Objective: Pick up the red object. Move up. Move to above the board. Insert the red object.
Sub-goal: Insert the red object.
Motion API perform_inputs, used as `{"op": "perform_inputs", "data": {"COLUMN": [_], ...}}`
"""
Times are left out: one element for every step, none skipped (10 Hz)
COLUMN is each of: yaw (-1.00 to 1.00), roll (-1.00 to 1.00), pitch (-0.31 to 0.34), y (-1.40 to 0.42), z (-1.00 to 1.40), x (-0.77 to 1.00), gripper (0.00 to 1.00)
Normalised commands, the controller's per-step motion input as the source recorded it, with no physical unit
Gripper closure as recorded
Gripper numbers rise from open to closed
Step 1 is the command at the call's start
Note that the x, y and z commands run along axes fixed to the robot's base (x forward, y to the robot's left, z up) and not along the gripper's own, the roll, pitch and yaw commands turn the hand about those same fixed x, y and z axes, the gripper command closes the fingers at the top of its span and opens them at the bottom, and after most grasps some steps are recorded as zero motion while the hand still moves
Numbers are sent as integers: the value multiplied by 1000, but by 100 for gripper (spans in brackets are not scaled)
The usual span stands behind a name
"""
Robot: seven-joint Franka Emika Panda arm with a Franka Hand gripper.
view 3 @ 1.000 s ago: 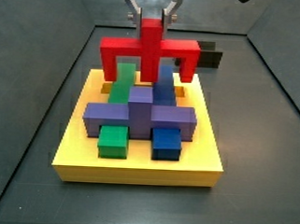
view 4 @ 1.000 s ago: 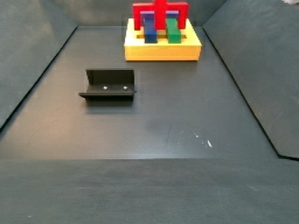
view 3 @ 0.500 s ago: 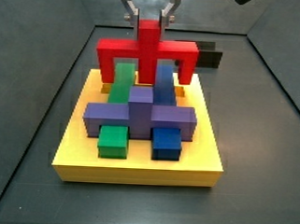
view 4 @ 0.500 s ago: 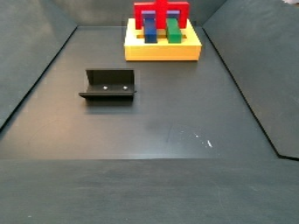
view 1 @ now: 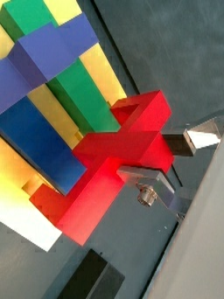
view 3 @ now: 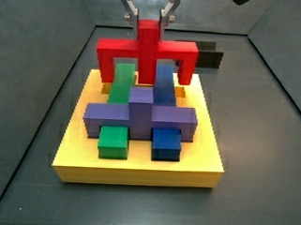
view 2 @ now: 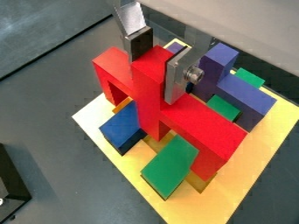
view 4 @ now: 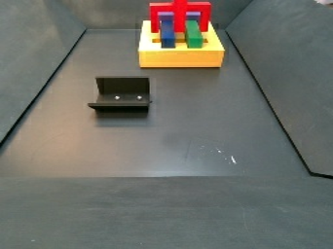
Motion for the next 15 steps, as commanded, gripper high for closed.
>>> {"op": "perform_inputs", "data": {"yaw": [-9, 0, 0, 0, 0, 0, 0, 0, 0, 0, 0, 0, 0, 0, 0], "roll": [13, 0, 0, -11, 0, 0, 0, 0, 0, 0, 0, 0, 0, 23, 111], "pitch": [0, 0, 81, 40, 4, 0, 0, 0, 0, -1, -3, -14, -17, -34, -114], "y": [100, 0, 0, 0, 0, 0, 0, 0, 0, 0, 0, 0, 0, 0, 0], "z": [-34, 0, 180, 177, 74, 40, 0, 0, 0, 0, 0, -40, -163, -300, -560], "x": [0, 46, 140, 46, 0, -29, -94, -103, -69, -66, -23, 0, 26, 0, -69], "gripper": [100, 100, 100, 100, 100, 100, 100, 100, 100, 100, 100, 100, 100, 100, 100]}}
